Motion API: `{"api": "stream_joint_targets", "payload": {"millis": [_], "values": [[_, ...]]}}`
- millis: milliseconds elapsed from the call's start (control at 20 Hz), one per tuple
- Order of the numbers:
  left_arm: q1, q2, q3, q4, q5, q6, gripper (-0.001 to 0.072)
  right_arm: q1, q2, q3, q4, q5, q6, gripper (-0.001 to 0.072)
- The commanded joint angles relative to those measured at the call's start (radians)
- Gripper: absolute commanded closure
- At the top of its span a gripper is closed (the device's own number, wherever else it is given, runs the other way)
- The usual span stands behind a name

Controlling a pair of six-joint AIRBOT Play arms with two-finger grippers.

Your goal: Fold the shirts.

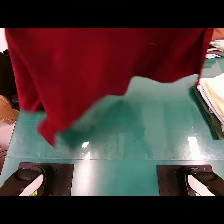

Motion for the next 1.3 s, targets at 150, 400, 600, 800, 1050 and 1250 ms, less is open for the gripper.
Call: {"api": "stream_joint_targets", "payload": {"millis": [150,400,600,800,1050,1250], "values": [[0.001,-0.213,-0.148,-0.016,-0.151,0.001,0.0679,0.022,-0.234,0.047,-0.104,0.209,0.137,0.0698],[0.001,-0.487,-0.410,0.012,-0.087,0.038,0.0679,0.070,-0.504,-0.009,-0.190,0.211,0.132,0.0698],[0.002,-0.631,-0.428,0.037,0.120,0.038,0.0678,0.068,-0.619,-0.073,-0.190,0.109,0.125,0.0698],[0.002,-0.642,-0.377,0.073,0.246,0.035,0.0678,0.068,-0.642,-0.072,-0.190,-0.047,0.125,0.0698],[0.002,-0.631,-0.299,0.084,0.119,0.024,0.0679,0.068,-0.625,-0.072,-0.190,-0.059,0.082,0.0697],[0.001,-0.527,-0.267,0.089,0.129,0.010,0.0678,0.068,-0.536,-0.072,-0.206,-0.068,0.072,0.0697]]}}
